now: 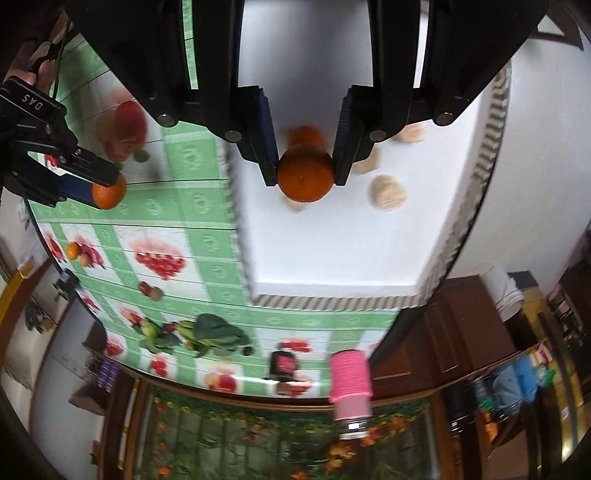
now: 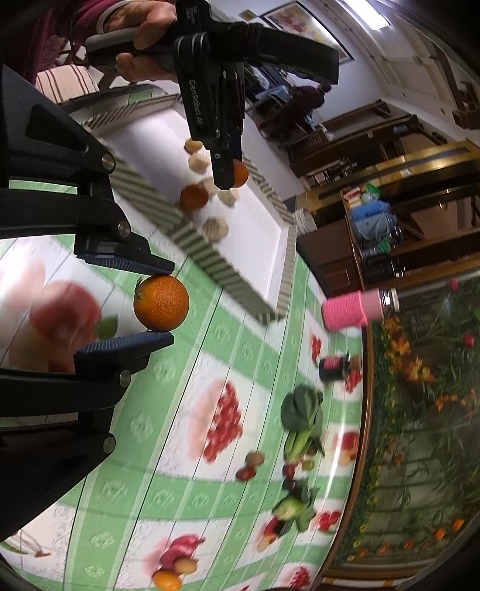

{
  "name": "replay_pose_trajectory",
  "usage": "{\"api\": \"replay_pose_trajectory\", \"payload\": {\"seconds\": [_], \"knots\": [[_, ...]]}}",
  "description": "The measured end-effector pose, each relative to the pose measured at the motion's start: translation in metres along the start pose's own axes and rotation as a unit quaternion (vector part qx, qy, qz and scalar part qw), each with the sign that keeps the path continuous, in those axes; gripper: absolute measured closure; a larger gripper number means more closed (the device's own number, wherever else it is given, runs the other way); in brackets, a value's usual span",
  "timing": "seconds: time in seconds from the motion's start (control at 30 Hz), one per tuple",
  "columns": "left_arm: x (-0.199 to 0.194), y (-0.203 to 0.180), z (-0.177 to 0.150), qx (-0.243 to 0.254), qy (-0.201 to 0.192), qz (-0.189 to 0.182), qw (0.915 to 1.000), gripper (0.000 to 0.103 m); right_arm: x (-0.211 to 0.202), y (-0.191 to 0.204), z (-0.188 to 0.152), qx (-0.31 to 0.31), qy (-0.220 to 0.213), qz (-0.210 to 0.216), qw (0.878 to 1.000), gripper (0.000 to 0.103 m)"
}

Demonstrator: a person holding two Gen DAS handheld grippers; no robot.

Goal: Organize fruits
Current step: 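Carry both held oranges over the white tray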

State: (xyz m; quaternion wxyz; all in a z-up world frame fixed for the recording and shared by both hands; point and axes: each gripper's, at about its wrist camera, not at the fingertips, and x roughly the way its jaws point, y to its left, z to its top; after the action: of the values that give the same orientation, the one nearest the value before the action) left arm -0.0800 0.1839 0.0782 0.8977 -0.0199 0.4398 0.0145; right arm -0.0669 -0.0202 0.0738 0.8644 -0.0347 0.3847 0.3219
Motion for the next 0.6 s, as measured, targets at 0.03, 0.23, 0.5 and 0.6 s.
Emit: {"api": "replay_pose_trajectory", "payload": {"seconds": [0.03, 0.23, 0.5, 0.6], "knots": [[0.0, 0.005, -0.001, -0.004, 0.0, 0.003, 1.0, 0.076, 0.003, 0.007, 0.002, -0.006, 0.002, 0.004, 1.0, 0.071], [0.002, 0.042, -0.002, -0.038, 0.0, 0.024, 0.999, 0.076, 0.02, 0.044, 0.009, -0.04, 0.012, 0.028, 0.999, 0.071], [0.016, 0.066, -0.005, -0.056, 0.006, 0.041, 0.9976, 0.076, 0.042, 0.081, 0.012, -0.07, 0.03, 0.052, 0.996, 0.071], [0.02, 0.07, -0.005, -0.06, 0.006, 0.046, 0.9971, 0.076, 0.05, 0.09, 0.013, -0.078, 0.038, 0.059, 0.995, 0.071]]}}
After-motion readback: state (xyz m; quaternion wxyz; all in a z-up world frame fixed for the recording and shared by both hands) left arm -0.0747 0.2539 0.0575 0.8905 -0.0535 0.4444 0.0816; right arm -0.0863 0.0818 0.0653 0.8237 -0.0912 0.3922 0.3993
